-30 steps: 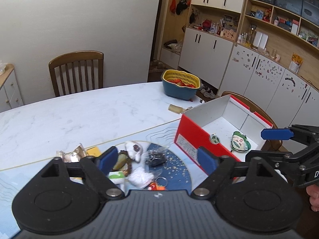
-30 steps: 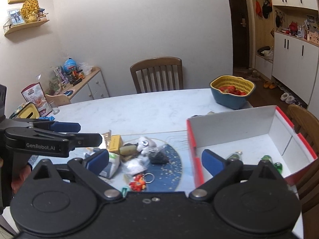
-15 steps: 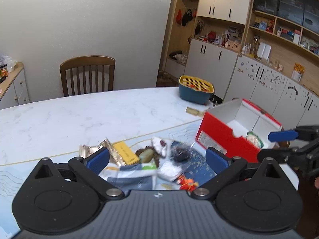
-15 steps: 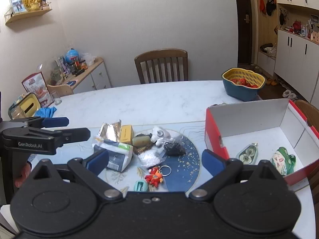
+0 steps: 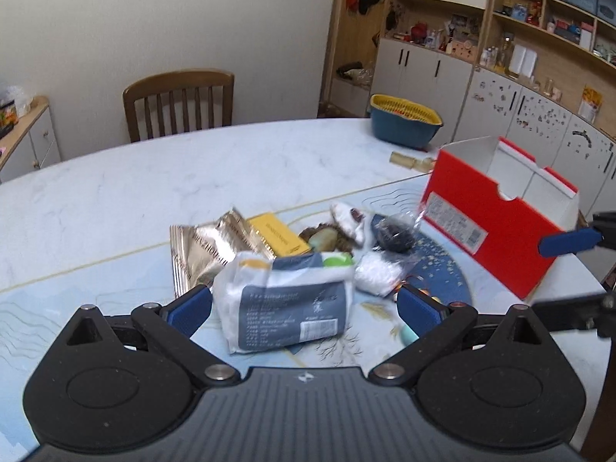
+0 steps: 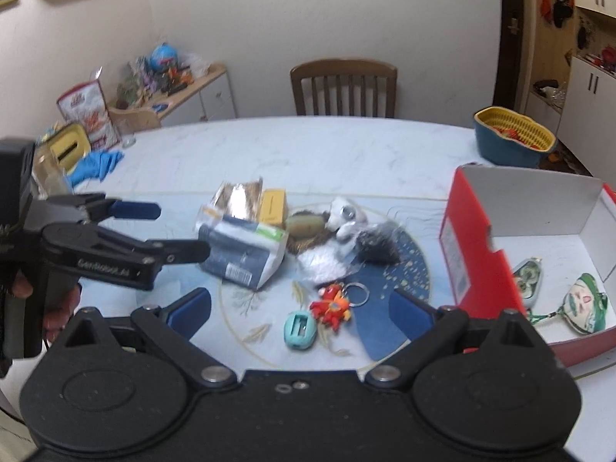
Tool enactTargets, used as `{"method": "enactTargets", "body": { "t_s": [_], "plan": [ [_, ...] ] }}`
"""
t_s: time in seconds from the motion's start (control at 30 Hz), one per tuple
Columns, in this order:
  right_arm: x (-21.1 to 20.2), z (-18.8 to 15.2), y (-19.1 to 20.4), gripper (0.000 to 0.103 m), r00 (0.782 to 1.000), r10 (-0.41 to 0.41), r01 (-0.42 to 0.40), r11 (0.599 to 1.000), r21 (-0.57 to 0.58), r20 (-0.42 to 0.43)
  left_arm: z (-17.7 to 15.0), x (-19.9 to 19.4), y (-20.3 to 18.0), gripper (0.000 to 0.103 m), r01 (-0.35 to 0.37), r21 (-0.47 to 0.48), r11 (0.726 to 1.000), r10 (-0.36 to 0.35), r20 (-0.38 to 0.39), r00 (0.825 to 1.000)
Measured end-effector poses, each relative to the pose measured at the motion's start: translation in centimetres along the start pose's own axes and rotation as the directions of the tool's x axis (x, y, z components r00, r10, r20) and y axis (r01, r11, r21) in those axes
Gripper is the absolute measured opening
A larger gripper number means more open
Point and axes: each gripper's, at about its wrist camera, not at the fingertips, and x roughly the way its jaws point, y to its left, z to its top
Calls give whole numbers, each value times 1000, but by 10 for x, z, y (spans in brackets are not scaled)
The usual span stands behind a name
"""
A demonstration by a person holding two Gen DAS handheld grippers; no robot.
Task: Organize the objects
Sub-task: 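Grasp the white snack bag with the left tool while the right tool grasps the teal sharpener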
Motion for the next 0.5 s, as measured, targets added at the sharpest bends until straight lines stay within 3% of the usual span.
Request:
{"method": "enactTargets", "body": {
  "t_s": [0.1,0.5],
  "plan": [
    [12,-6,3,97,999,0,0,1000,-6,-35,-4,8,9,103,-2,-28,1000,1,-15,1000],
    [63,-31,10,85,988,-52,52,999,-4,-147,-9,42,26,103,-1,20,1000,2,-50,999]
  ]
}}
